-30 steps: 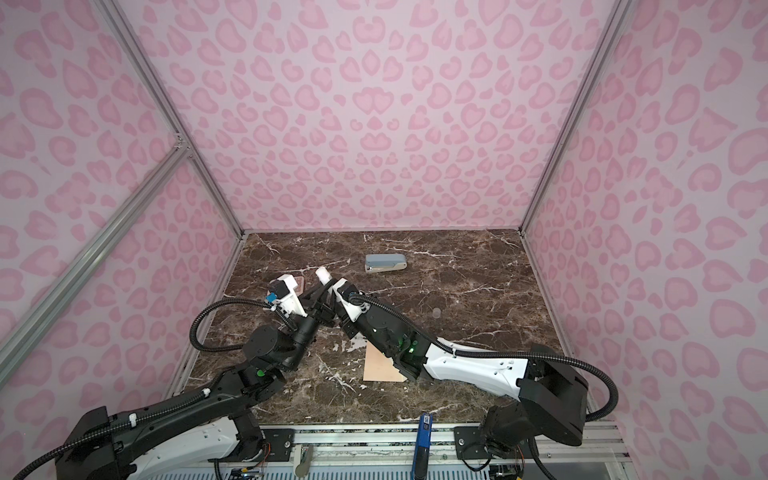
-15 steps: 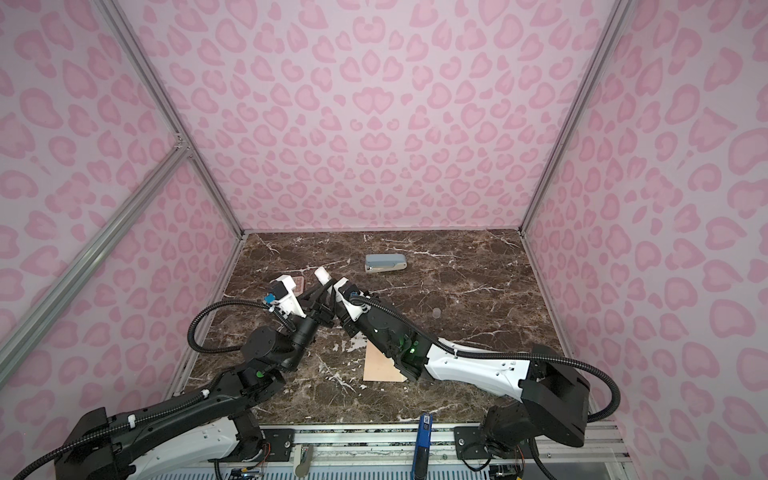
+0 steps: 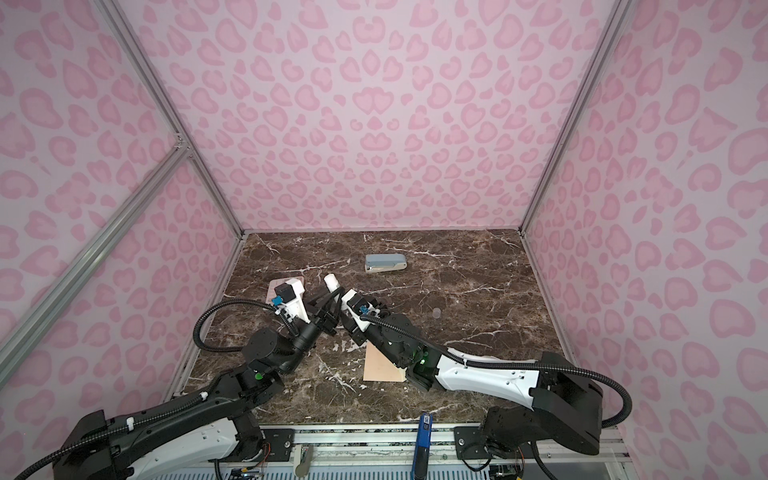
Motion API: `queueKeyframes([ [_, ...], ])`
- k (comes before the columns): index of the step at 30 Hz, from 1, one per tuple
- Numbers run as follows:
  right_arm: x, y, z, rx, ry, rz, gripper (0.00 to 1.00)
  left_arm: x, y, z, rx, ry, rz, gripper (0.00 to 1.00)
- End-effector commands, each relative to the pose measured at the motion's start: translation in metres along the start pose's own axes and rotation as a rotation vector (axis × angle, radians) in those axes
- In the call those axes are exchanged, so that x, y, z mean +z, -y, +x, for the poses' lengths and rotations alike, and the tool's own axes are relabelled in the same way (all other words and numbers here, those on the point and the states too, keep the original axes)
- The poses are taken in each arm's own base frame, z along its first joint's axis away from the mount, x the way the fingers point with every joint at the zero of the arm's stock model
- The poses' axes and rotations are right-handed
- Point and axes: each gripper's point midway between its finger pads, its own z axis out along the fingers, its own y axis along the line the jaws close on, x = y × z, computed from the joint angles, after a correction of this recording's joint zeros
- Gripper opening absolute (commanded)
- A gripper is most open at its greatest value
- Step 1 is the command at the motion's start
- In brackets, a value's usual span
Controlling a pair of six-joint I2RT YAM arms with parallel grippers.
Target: Place the letter into the envelope and seal it
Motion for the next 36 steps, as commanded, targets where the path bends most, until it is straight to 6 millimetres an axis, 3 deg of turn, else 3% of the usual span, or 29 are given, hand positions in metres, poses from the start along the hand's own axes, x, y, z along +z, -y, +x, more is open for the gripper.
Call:
queueKeyframes([
  [1,0.002,-0.001,-0.009,0.002,0.035,-0.005,0.47,0.001,0.013,-0.009,-0.012,0.034,0.067,0.04],
  [10,0.003,0.004,0.0,0.032,0.008,0.033,0.43,0.001,0.016,-0.012,-0.022,0.051,0.087,0.04],
  [24,0.001,0.004,-0.003,0.053,0.01,0.028,0.17,0.003,0.016,-0.007,-0.01,0.035,0.086,0.04],
  [26,0.001,0.004,-0.002,0.056,0.004,0.024,0.19,0.002,0.015,-0.007,-0.006,0.033,0.084,0.04],
  [29,0.002,0.002,0.0,0.058,-0.021,0.013,0.4,0.002,0.015,-0.008,-0.002,0.035,0.082,0.04],
  [36,-0.002,0.002,0.004,0.062,-0.041,0.006,0.23,0.001,0.014,-0.009,0.009,0.039,0.073,0.04],
])
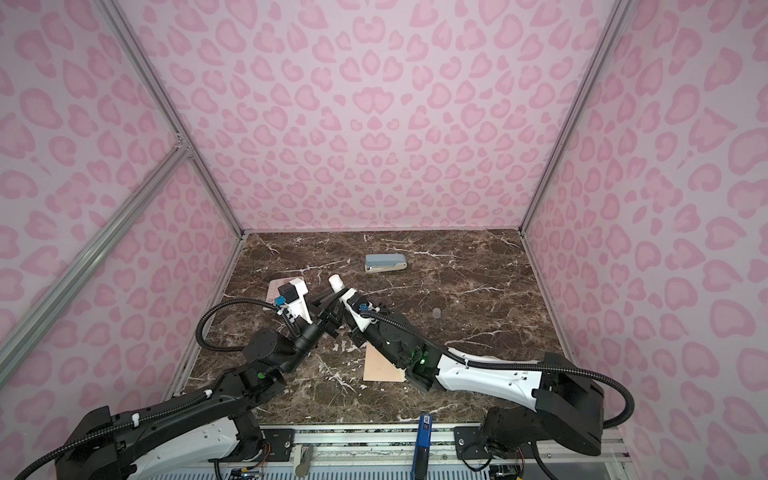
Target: Place the letter into the envelope and seal it
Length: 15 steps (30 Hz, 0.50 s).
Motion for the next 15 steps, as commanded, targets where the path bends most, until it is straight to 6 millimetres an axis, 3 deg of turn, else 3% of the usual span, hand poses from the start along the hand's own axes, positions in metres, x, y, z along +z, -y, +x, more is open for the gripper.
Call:
queueKeyframes([
  [1,-0.001,0.001,0.001,0.005,-0.003,0.004,0.21,0.0,0.001,-0.006,0.009,0.021,0.003,0.04],
  [10,-0.002,-0.003,-0.004,0.007,0.002,-0.027,0.09,0.003,0.002,0.006,-0.007,-0.019,0.023,0.04],
  [15,-0.009,-0.009,-0.009,0.055,-0.006,-0.118,0.06,-0.002,0.001,0.018,-0.057,-0.092,0.124,0.04],
])
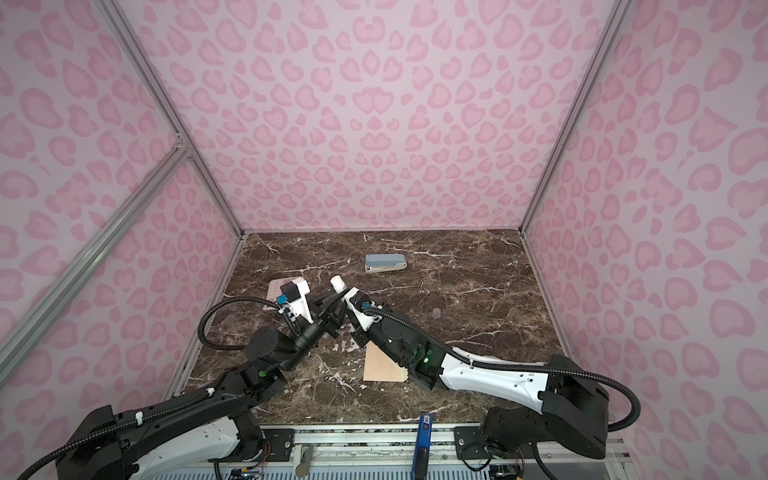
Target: Place the letter into the envelope and seal it
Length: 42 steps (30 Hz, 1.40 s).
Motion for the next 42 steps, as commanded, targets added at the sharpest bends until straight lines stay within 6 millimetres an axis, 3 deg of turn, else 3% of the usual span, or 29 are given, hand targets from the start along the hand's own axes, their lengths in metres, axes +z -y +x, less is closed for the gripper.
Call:
queueKeyframes([
  [1,-0.005,-0.011,-0.013,0.063,0.027,-0.126,0.05,-0.004,0.005,0.013,-0.033,-0.081,0.105,0.04],
  [12,-0.054,-0.052,-0.029,0.193,0.016,-0.65,0.03,-0.031,0.046,0.027,-0.127,-0.276,0.546,0.04],
  [16,-0.066,-0.059,-0.033,0.229,0.014,-0.757,0.04,-0.032,0.058,0.026,-0.163,-0.3,0.644,0.04],
  [21,-0.069,-0.057,-0.032,0.242,0.005,-0.779,0.04,-0.028,0.059,0.024,-0.189,-0.289,0.672,0.04],
  [24,-0.064,-0.048,-0.024,0.21,-0.02,-0.706,0.12,-0.024,0.053,0.023,-0.187,-0.271,0.641,0.04],
  [28,-0.053,-0.023,-0.008,0.159,-0.063,-0.522,0.43,-0.016,0.035,0.018,-0.126,-0.235,0.499,0.04],
  [32,-0.048,0.003,0.004,0.121,-0.07,-0.348,0.58,-0.014,0.003,0.003,-0.043,-0.165,0.252,0.04],
  [37,-0.043,0.017,0.005,0.069,-0.036,-0.214,0.61,-0.026,-0.033,-0.025,0.031,-0.039,-0.026,0.04],
  [42,-0.031,0.002,-0.007,-0.027,0.01,-0.128,0.58,-0.03,-0.037,-0.031,0.086,0.01,-0.129,0.04],
])
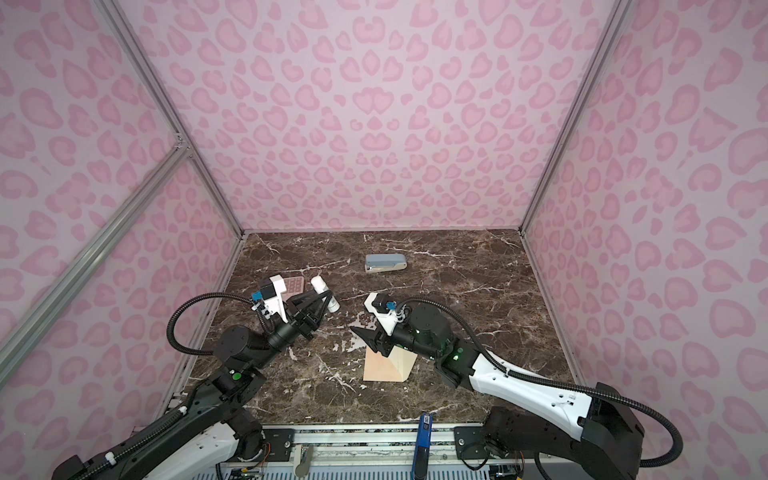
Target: Place the letter into the envelope and seal it
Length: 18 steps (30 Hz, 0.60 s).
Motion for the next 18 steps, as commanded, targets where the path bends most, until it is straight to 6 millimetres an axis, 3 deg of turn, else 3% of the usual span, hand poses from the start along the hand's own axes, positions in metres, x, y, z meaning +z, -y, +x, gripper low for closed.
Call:
queueKeyframes([
  [1,0.008,0.01,-0.022,-0.091,0.074,0.14,0.57,-0.002,-0.025,-0.004,0.073,0.039,-0.18,0.04],
  [5,0.02,0.002,-0.031,-0.146,0.098,0.193,0.57,0.001,-0.022,-0.005,0.08,0.066,-0.202,0.04],
  [12,0.034,0.007,-0.032,-0.165,0.122,0.262,0.6,0.007,-0.017,-0.006,0.058,0.09,-0.19,0.04],
  [18,0.045,0.006,-0.026,-0.18,0.104,0.264,0.52,0.009,-0.016,-0.005,0.038,0.102,-0.184,0.04],
])
